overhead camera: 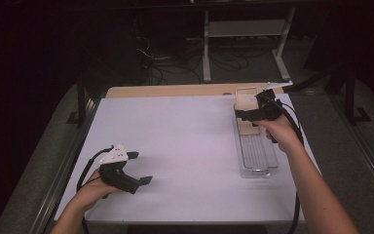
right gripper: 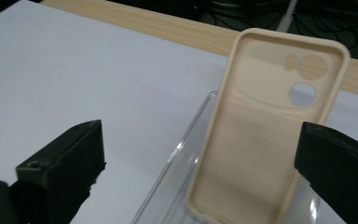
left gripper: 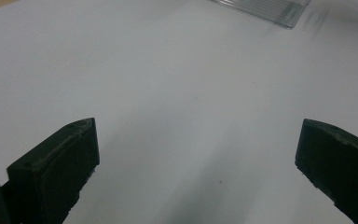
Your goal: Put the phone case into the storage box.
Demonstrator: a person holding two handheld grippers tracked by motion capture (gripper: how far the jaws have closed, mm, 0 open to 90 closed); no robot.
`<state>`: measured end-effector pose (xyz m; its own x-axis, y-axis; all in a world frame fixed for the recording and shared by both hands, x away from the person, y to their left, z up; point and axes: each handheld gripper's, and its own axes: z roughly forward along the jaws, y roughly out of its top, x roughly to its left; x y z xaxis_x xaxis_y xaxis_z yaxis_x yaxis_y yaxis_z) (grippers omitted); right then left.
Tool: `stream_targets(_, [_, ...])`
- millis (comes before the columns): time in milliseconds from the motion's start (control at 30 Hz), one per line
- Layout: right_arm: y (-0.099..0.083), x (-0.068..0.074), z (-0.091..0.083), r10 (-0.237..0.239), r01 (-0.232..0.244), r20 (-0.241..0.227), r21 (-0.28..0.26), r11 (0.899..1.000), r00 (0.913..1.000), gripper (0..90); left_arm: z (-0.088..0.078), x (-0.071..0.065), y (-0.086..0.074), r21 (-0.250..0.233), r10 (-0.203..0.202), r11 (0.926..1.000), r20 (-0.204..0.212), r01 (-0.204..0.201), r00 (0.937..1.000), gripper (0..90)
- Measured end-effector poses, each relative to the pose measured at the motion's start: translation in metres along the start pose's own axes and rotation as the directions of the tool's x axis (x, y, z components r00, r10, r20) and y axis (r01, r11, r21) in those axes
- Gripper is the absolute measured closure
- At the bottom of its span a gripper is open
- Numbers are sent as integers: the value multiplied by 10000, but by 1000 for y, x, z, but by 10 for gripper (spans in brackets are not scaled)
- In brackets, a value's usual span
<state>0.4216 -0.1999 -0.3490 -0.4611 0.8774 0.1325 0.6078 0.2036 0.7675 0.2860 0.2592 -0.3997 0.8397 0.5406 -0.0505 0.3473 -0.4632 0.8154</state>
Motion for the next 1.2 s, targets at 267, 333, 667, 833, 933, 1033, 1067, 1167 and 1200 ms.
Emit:
stream_targets(267, [-13,12,-12,-65,52,-652,-194,9998,9979,11,0,2,11,107,140,9998,251,-143,9996,0])
stream_targets(333, [-16,15,-16,-149,130,-754,-264,9996,9970,12,0,2,14,44,193,9998,251,-194,9995,0])
stream_targets(667, [-41,23,-27,-345,274,-1408,-519,9983,9894,12,3,0,11,147,249,9996,396,-255,9989,0])
stream_targets(833, [-51,27,-32,-498,397,-1658,-634,9972,9849,12,2,2,11,219,172,9996,432,-182,9989,0])
stream_targets(933, [-57,29,-34,-578,472,-1813,-622,9969,9817,12,2,3,11,223,213,9995,450,-224,9988,0])
stream_targets(1033, [-63,31,-36,-666,559,-1922,-602,9966,9791,12,2,3,11,211,177,9996,438,-187,9989,0])
stream_targets(1067, [-65,32,-37,-733,628,-1956,-595,9962,9779,12,2,3,11,204,157,9997,435,-166,9989,0])
stream_targets(1167, [-71,35,-41,-726,620,-2109,-565,9965,9748,12,1,2,11,261,174,9995,463,-186,9988,0])
stream_targets(1200, [-73,36,-42,-782,673,-2162,-571,9961,9732,12,1,2,11,288,204,9993,475,-218,9987,0])
